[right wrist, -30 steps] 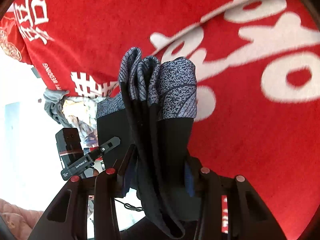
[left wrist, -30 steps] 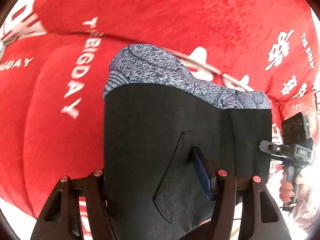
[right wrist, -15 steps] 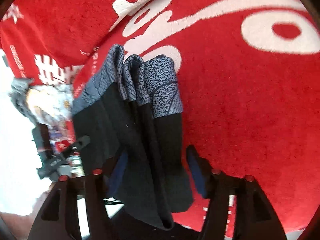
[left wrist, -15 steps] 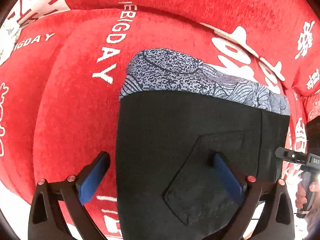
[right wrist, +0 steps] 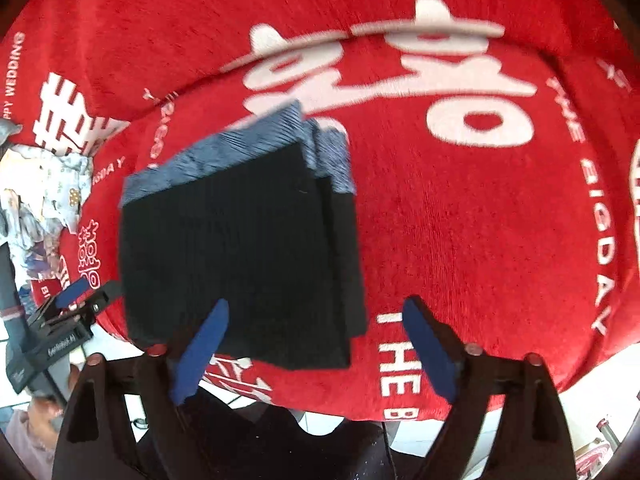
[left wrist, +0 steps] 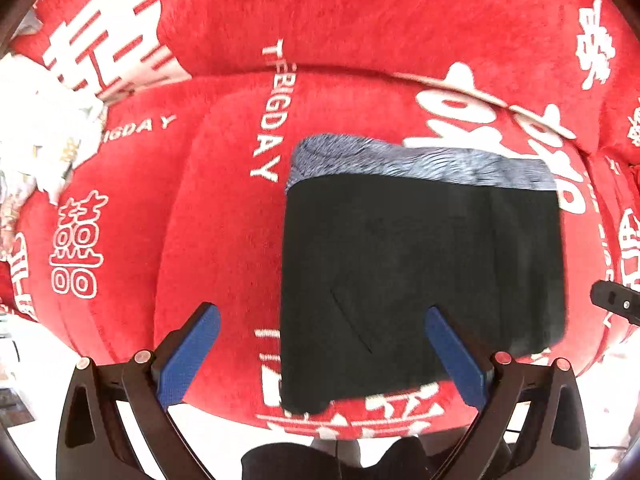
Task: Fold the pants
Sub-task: 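Lower the folded bundle flat and open the right gripper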
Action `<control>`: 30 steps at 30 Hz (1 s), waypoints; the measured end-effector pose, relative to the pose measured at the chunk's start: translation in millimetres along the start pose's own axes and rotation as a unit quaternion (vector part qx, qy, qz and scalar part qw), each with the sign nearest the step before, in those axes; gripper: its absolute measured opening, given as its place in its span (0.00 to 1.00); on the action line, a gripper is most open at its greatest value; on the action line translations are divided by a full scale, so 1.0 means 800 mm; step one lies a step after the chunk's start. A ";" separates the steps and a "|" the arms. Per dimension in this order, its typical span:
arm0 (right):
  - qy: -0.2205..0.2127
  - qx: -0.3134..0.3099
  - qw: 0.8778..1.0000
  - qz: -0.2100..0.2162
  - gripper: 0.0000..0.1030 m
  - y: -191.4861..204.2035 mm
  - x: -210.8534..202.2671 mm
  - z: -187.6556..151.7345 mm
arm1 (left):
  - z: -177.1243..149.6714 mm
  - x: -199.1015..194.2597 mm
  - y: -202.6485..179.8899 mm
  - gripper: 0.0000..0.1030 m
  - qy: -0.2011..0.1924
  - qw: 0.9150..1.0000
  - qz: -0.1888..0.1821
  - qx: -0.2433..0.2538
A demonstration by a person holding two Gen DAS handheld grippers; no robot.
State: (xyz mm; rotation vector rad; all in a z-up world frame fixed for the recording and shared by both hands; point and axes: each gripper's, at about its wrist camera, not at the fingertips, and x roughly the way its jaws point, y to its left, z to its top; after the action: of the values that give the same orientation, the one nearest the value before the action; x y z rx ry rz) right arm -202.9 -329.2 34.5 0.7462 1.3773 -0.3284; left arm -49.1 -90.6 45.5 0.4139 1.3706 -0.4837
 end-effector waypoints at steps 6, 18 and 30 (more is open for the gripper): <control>-0.035 -0.037 0.998 -0.049 1.00 0.061 -0.045 -0.020 | -0.010 -0.043 -0.013 1.00 0.013 1.000 0.009 0.017; -0.014 -0.046 0.996 -0.081 1.00 0.114 -0.095 -0.037 | -0.022 -0.093 -0.014 1.00 0.026 0.999 0.027 0.018; -0.011 -0.042 0.995 -0.095 1.00 0.128 -0.098 -0.036 | -0.023 -0.103 -0.010 1.00 0.030 0.999 0.026 0.013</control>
State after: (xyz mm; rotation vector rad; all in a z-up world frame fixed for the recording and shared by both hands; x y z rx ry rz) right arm -176.9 -252.0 138.3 0.5430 1.4347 -0.4244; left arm -79.6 -80.4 123.9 0.4874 1.4087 -0.4492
